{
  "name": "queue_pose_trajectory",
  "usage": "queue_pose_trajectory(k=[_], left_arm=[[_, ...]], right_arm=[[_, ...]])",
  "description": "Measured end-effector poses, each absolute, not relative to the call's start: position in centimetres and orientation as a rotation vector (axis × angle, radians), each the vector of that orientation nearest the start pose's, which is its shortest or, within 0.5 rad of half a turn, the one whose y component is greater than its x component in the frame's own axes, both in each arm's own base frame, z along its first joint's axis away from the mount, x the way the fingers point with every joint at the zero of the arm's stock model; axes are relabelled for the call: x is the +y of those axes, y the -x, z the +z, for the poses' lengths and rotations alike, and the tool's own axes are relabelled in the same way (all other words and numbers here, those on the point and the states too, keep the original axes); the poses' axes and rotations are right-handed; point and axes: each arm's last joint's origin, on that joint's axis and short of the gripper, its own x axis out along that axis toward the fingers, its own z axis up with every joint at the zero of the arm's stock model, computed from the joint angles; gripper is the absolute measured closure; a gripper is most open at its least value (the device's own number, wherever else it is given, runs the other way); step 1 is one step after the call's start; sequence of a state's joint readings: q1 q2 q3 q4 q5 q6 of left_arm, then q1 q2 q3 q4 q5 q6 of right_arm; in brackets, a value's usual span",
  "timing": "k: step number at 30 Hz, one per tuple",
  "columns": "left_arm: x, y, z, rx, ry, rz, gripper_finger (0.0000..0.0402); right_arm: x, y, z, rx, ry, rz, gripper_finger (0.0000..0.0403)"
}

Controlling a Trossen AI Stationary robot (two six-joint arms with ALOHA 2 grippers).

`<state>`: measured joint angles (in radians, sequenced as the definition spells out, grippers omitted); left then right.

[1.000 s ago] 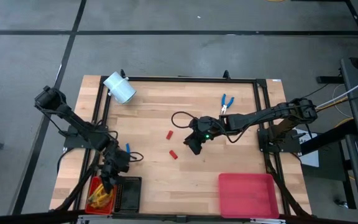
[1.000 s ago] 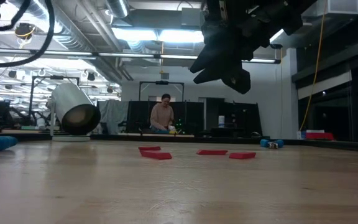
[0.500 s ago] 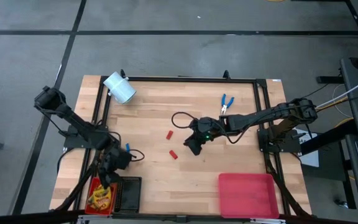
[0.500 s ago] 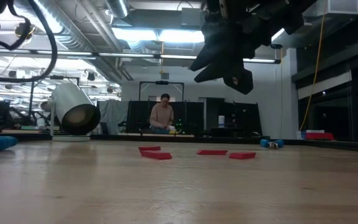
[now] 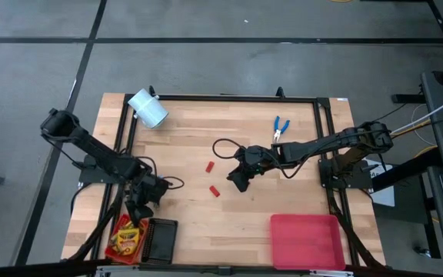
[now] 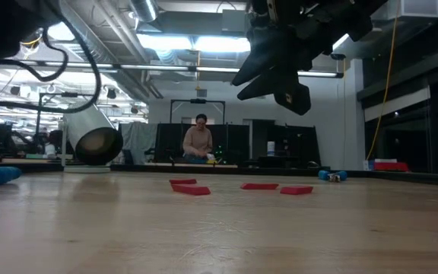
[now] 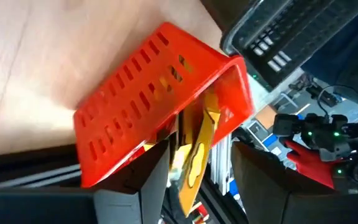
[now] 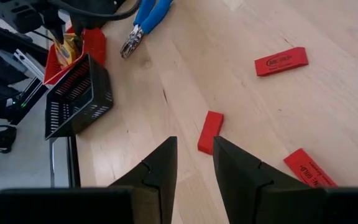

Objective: Pick & Place School Supplies
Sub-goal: Adjust the baskets on the table

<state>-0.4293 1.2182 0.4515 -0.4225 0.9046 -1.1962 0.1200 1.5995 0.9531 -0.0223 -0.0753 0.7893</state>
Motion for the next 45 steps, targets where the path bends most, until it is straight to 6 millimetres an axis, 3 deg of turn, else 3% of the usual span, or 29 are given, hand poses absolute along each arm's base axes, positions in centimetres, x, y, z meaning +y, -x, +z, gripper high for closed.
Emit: queue_pose_trajectory(k=[8, 11, 18, 24, 32, 38, 45], left_arm=[[-9.8, -16.9, 16.8, 1.744, 1.151, -0.520, 0.0231], [-9.8, -17.0, 16.9, 1.730, 1.143, -0.526, 0.0231], [-8.7, -17.6, 16.3, 1.599, 1.084, -0.285, 0.0233], [-7.5, -17.9, 16.0, 1.533, 1.071, -0.137, 0.0267], [-6.9, -16.7, 15.4, 1.631, 1.005, -0.025, 0.0388], [-6.9, -15.1, 15.2, 1.786, 0.949, 0.024, 0.0399], [-8.0, -14.0, 15.3, 1.906, 0.925, -0.042, 0.0399]], right_arm=[[4.8, -33.2, 20.8, 0.709, -0.746, -0.083, 0.0295], [5.0, -33.1, 20.8, 0.703, -0.737, -0.095, 0.0295], [5.3, -33.1, 20.8, 0.700, -0.740, -0.105, 0.0295], [5.9, -33.0, 20.8, 0.704, -0.745, -0.098, 0.0295], [6.5, -32.9, 20.8, 0.702, -0.755, -0.108, 0.0295], [6.6, -32.9, 20.8, 0.697, -0.751, -0.116, 0.0295], [6.5, -32.9, 20.8, 0.692, -0.748, -0.125, 0.0295]])
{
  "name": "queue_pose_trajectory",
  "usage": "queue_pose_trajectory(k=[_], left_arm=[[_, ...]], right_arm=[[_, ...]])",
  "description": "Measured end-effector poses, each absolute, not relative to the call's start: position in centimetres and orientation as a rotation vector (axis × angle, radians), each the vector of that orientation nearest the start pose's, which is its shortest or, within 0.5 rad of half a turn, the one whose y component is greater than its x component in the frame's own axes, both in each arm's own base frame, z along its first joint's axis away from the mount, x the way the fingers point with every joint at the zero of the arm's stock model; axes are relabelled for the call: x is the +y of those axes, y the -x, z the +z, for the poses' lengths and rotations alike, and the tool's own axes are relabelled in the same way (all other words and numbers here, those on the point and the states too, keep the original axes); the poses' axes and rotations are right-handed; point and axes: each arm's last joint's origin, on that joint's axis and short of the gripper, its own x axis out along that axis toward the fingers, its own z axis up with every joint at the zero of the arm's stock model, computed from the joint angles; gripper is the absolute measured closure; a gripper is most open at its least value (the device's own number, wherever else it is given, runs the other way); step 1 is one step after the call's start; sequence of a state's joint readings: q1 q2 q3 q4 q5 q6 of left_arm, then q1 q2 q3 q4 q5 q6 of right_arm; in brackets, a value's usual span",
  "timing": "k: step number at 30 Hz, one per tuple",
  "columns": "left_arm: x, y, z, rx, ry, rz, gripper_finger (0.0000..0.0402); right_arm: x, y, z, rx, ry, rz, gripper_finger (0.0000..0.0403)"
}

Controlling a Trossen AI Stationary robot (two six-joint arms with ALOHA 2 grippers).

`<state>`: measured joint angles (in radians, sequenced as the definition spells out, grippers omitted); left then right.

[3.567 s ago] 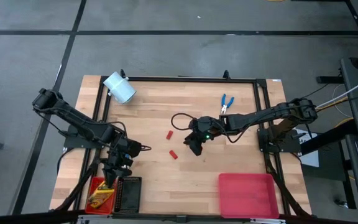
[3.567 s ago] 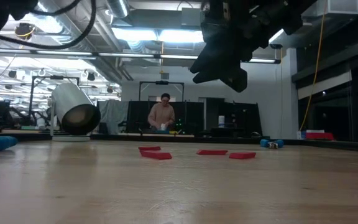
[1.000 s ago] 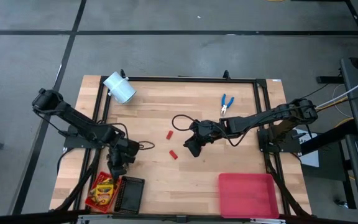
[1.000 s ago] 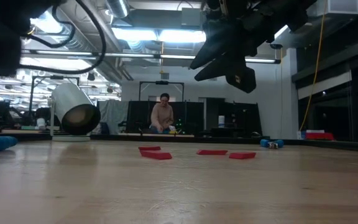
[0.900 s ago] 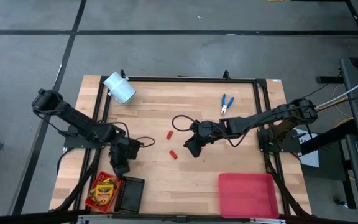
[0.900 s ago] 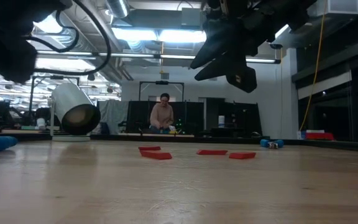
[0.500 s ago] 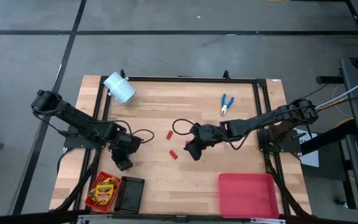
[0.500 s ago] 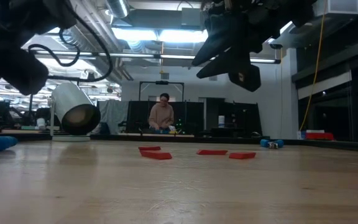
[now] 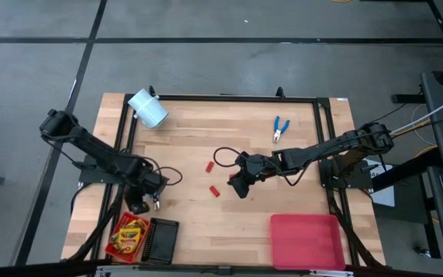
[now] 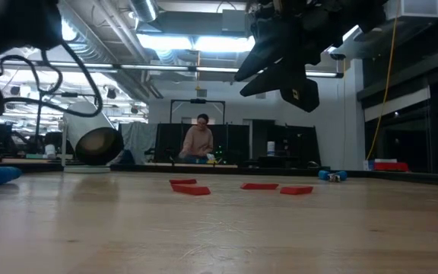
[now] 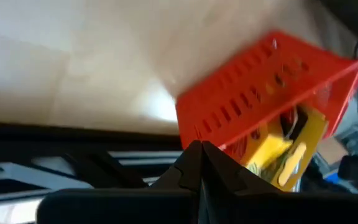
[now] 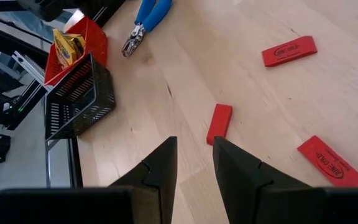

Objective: Pick & Place School Supplies
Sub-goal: Adjust the baskets on the table

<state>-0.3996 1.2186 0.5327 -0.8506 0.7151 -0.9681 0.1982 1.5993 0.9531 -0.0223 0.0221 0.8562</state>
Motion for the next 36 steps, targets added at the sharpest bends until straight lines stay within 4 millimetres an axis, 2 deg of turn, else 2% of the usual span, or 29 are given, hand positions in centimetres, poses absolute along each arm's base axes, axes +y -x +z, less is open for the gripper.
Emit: queue_pose_trajectory(k=[18, 24, 27, 32, 36], left_arm=[[-11.7, -12.9, 15.6, 2.006, 0.945, -0.125, 0.0399], [-12.1, -13.9, 16.1, 1.879, 0.979, -0.172, 0.0400], [-12.1, -14.2, 16.1, 1.834, 0.984, -0.170, 0.0400], [-10.9, -14.5, 15.3, 1.769, 0.992, -0.051, 0.0400], [-10.2, -15.4, 15.5, 1.704, 1.010, -0.095, 0.0400]], right_arm=[[6.5, -32.9, 20.8, 0.680, -0.735, -0.147, 0.0295], [6.4, -32.9, 20.8, 0.678, -0.731, -0.150, 0.0295], [6.4, -32.9, 20.8, 0.678, -0.731, -0.150, 0.0295], [6.5, -32.9, 20.8, 0.680, -0.733, -0.146, 0.0295], [6.5, -32.9, 20.8, 0.686, -0.741, -0.137, 0.0295]])
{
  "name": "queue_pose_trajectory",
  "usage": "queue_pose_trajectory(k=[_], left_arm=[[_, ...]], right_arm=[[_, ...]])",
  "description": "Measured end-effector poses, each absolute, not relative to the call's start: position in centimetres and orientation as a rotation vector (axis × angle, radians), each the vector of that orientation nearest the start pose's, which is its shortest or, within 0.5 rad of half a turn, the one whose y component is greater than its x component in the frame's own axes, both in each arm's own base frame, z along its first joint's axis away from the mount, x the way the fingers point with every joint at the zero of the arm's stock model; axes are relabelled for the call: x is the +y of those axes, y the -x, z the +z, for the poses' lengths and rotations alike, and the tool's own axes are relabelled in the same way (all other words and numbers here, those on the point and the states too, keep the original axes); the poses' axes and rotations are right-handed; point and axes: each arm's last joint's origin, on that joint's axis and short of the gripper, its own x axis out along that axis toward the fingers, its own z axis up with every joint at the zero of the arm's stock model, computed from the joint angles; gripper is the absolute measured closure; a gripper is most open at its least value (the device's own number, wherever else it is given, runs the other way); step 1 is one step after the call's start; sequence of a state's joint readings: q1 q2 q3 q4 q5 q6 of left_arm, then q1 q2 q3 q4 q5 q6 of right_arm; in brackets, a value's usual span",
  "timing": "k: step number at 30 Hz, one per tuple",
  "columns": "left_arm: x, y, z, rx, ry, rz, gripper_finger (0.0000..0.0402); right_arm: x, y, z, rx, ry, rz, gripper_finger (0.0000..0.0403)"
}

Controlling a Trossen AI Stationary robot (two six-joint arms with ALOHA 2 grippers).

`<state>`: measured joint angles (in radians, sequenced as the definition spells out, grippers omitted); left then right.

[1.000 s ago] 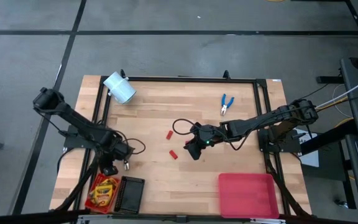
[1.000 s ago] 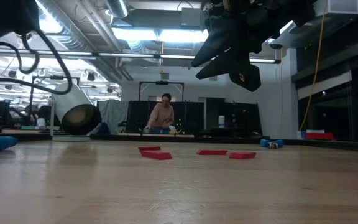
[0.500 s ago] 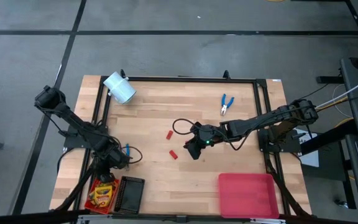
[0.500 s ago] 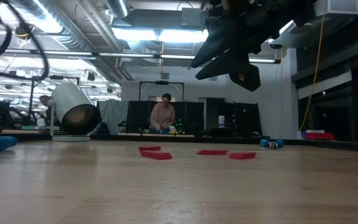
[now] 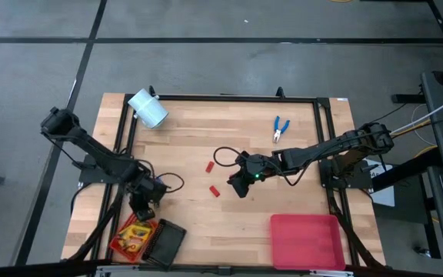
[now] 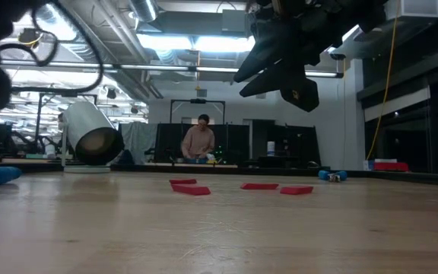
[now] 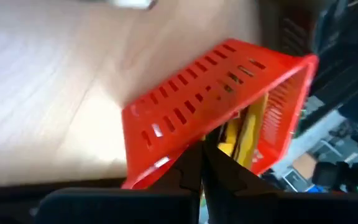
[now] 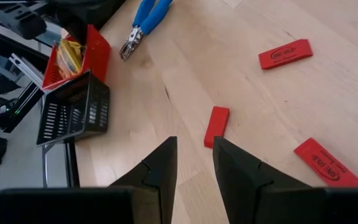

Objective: Pick & Place School Supplies
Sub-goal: Adjust the baskets on the table

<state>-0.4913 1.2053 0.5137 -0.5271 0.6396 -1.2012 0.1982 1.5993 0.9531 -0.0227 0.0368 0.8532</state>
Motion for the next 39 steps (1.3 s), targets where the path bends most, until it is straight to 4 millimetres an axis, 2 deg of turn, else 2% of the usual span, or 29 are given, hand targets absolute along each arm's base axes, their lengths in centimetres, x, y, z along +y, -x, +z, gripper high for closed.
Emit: queue_pose_trajectory(k=[5, 11, 28, 34, 39], left_arm=[[-9.6, -15.5, 15.4, 1.713, 1.015, -0.091, 0.0400], [-10.0, -13.7, 15.1, 1.866, 0.944, -0.015, 0.0400], [-15.5, -12.0, 16.1, 1.952, 1.102, -0.054, 0.0400], [-17.3, -11.2, 16.5, 1.913, 1.188, 0.006, 0.0400], [-17.9, -11.0, 16.6, 1.846, 1.246, 0.064, 0.0400]], right_arm=[[6.5, -32.9, 20.8, 0.687, -0.744, -0.137, 0.0295], [6.5, -32.9, 20.8, 0.685, -0.746, -0.141, 0.0295], [6.4, -32.9, 20.8, 0.673, -0.741, -0.164, 0.0295], [6.4, -32.9, 20.8, 0.670, -0.730, -0.168, 0.0295], [6.4, -32.9, 20.8, 0.669, -0.721, -0.167, 0.0295]])
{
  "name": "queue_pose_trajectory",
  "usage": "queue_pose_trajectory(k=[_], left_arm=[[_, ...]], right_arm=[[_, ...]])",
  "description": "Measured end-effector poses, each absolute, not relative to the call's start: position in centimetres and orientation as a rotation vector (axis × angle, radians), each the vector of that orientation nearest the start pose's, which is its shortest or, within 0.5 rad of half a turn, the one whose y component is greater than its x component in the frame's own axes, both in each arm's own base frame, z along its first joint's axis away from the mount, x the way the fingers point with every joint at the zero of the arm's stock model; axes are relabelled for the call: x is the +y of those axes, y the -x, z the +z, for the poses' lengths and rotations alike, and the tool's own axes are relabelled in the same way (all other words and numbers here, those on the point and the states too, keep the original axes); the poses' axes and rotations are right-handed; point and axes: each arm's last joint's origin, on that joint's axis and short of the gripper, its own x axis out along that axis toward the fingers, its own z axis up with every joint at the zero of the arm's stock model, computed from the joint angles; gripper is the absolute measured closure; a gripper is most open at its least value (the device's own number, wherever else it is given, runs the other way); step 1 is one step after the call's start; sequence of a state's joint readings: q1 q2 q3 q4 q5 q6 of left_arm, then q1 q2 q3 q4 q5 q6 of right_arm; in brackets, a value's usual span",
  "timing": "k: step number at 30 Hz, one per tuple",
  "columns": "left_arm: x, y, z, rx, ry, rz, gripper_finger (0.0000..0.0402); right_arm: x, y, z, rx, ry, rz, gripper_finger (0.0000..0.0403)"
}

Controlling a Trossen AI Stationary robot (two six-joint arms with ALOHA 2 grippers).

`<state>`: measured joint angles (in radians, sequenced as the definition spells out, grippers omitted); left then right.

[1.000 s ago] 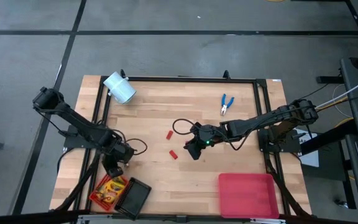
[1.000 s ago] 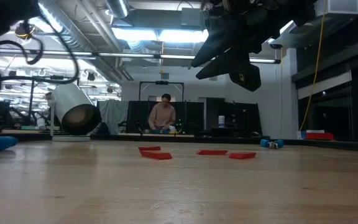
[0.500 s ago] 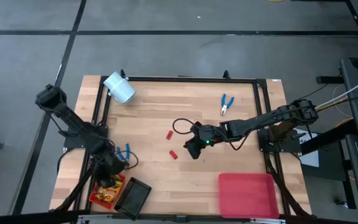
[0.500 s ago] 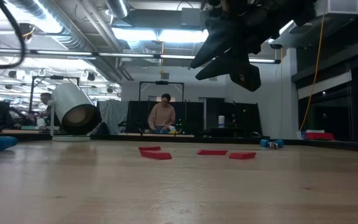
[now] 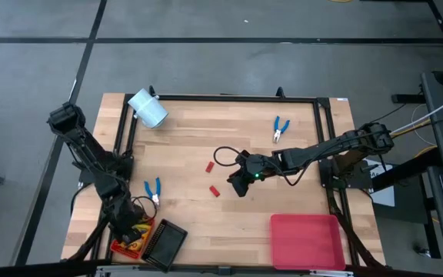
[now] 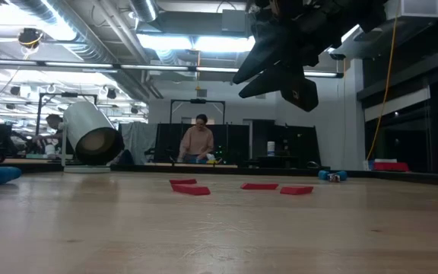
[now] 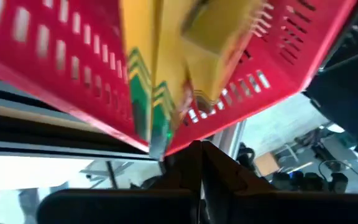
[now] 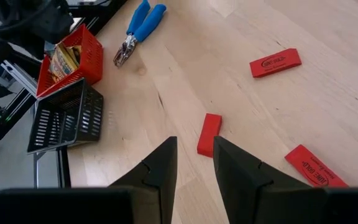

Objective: Pick & Place School Supplies
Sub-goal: Adjust the baskets on the table

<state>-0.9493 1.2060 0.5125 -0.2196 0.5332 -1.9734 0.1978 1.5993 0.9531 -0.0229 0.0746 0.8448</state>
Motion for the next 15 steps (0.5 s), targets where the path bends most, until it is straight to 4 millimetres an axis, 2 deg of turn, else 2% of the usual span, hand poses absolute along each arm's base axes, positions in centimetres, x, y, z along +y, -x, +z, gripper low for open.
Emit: queue_pose_trajectory(k=[4, 9, 12, 15], left_arm=[[-18.6, -11.6, 17.6, 1.754, 1.259, -0.092, 0.0400], [-19.1, -12.8, 20.0, 1.659, 1.133, -0.288, 0.0400], [-18.1, -13.8, 21.2, 1.606, 0.969, -0.250, 0.0400], [-15.5, -14.9, 22.1, 1.559, 0.780, -0.098, 0.0400]], right_arm=[[6.4, -32.9, 20.8, 0.673, -0.724, -0.160, 0.0295], [6.4, -32.9, 20.8, 0.677, -0.732, -0.152, 0.0295], [6.4, -32.9, 20.8, 0.678, -0.732, -0.152, 0.0295], [6.4, -32.9, 20.8, 0.678, -0.731, -0.151, 0.0295]])
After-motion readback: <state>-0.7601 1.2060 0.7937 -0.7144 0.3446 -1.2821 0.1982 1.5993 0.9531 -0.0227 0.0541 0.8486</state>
